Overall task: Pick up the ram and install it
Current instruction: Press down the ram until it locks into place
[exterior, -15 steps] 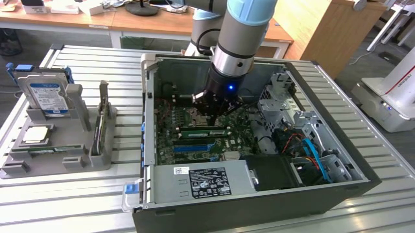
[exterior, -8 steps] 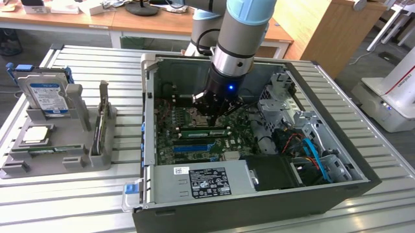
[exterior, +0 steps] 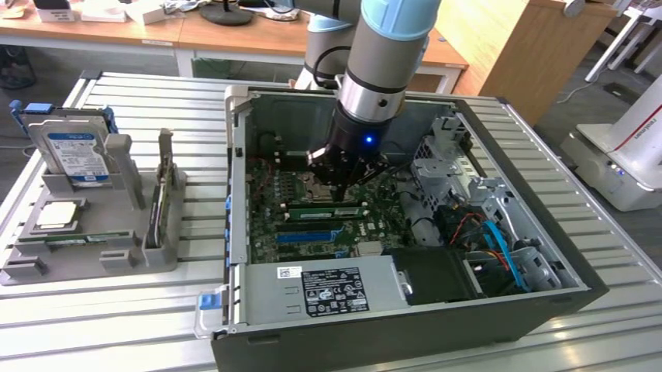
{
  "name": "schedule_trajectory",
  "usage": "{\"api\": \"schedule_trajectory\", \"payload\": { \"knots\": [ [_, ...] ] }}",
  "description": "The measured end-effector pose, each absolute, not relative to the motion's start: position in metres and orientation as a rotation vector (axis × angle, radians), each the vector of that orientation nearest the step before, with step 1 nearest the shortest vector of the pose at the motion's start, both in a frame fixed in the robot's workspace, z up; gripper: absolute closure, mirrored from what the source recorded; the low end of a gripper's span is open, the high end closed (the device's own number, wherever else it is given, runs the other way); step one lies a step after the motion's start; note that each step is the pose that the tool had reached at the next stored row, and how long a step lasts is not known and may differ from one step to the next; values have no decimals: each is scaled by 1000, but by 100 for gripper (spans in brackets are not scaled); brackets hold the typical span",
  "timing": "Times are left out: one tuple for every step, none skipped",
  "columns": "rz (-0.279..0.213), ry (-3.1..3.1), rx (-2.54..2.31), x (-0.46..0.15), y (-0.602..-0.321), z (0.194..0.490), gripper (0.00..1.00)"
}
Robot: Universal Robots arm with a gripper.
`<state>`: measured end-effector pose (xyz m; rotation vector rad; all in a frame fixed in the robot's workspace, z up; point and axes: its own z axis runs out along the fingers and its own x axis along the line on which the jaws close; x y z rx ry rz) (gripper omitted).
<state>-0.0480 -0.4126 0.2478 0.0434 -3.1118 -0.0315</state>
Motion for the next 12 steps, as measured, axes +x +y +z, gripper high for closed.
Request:
{"api": "schedule_trajectory", "payload": {
  "knots": [
    [-31,-3112,46,-48,-413,248,89],
    [-31,-3113,48,-48,-413,248,89],
    [-32,-3113,49,-48,-413,248,89],
    [-32,-3113,50,-48,-413,248,89],
    [-32,-3113,50,-48,-413,249,89],
    [-33,-3113,50,-48,-413,249,89],
    [-34,-3113,50,-48,-413,249,89],
    [-34,-3113,50,-48,-413,249,89],
    [-33,-3113,51,-48,-413,249,89],
    [-33,-3113,51,-48,-413,249,89],
    [-33,-3113,50,-48,-413,249,89],
    [-33,-3113,51,-48,-413,249,89]
  ]
}}
